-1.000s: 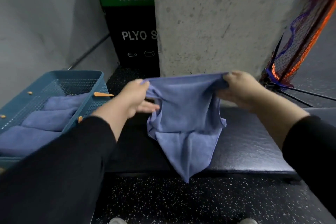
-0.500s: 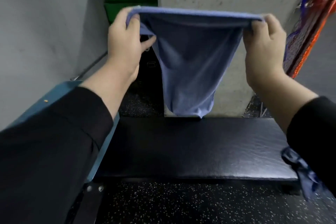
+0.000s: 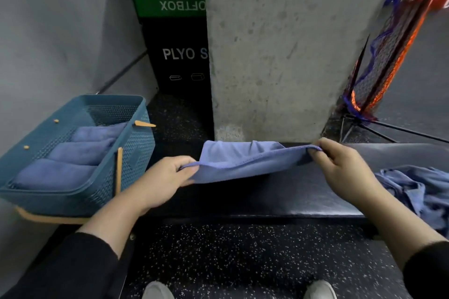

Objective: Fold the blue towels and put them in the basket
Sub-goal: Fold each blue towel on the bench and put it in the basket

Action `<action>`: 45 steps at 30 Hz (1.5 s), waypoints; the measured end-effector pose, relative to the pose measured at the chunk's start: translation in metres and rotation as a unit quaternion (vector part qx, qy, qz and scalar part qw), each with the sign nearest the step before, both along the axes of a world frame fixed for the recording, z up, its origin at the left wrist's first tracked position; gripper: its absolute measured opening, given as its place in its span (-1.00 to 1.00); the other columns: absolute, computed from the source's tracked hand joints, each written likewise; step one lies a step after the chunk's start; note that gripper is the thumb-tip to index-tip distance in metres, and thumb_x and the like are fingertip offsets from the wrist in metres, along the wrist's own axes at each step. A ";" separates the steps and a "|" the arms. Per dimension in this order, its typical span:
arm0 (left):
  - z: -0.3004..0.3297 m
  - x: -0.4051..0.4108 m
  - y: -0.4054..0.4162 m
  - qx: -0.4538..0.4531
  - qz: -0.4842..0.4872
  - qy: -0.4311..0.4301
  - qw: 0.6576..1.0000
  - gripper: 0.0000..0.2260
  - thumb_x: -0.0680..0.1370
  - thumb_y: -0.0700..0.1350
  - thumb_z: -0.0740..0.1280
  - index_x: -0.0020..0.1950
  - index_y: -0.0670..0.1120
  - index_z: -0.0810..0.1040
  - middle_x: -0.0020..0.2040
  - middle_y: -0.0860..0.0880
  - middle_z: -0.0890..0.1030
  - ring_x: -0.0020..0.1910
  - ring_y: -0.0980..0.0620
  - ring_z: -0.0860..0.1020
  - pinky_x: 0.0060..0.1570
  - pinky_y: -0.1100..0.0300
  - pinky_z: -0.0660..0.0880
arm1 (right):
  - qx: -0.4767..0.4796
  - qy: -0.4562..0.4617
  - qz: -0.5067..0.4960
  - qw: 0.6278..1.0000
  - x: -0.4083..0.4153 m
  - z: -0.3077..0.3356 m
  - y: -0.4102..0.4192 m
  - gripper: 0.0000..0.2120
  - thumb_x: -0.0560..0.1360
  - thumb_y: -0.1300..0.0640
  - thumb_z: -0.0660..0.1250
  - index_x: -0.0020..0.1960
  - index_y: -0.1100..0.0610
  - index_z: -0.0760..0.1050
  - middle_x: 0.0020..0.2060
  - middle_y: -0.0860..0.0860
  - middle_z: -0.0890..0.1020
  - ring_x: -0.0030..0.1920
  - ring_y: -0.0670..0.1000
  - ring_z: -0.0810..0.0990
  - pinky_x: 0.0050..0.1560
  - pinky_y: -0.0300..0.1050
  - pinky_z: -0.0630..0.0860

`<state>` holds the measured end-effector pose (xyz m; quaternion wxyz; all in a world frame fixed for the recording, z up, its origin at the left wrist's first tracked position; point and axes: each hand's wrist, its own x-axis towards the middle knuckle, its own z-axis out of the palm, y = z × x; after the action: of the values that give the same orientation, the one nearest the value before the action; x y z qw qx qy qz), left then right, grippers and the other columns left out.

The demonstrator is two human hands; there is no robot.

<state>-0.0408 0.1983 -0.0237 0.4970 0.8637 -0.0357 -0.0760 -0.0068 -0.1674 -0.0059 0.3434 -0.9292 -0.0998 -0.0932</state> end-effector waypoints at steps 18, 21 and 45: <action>-0.041 0.045 -0.005 0.019 -0.011 0.087 0.996 -0.62 0.70 0.01 0.19 -0.07 -0.30 0.51 -0.27 -0.06 0.52 -0.34 0.01 0.48 -0.31 0.14 0.46 | 0.029 0.149 0.015 0.988 0.047 -0.053 0.009 -0.69 0.66 0.01 0.16 -0.10 0.21 0.48 -0.24 0.10 0.59 -0.23 0.04 0.46 -0.17 -0.02 0.39; -0.055 0.079 -0.009 0.079 0.016 0.018 0.997 -0.54 0.65 0.11 0.16 -0.09 -0.30 0.49 -0.21 -0.07 0.53 -0.21 0.04 0.45 -0.13 0.06 0.41 | 0.080 0.140 -0.042 0.986 0.079 -0.065 0.016 -0.69 0.66 0.00 0.16 -0.07 0.18 0.54 -0.17 0.02 0.64 -0.13 0.01 0.51 -0.08 -0.05 0.42; -0.098 0.111 -0.029 0.376 -0.023 -0.070 0.924 -0.71 0.73 0.03 -0.02 -0.15 -0.01 0.28 -0.22 -0.02 0.55 -0.16 -0.15 0.51 0.03 0.00 0.33 | -0.086 0.203 -0.010 0.975 0.106 -0.100 0.029 -0.63 0.70 -0.01 0.04 -0.21 0.13 0.34 -0.29 -0.01 0.50 -0.18 0.12 0.46 -0.20 -0.03 0.22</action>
<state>0.0700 0.1694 -0.1218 0.1306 0.9891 -0.0590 -0.0340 0.0992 -0.1388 -0.1057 0.2747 -0.9557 -0.0267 0.1025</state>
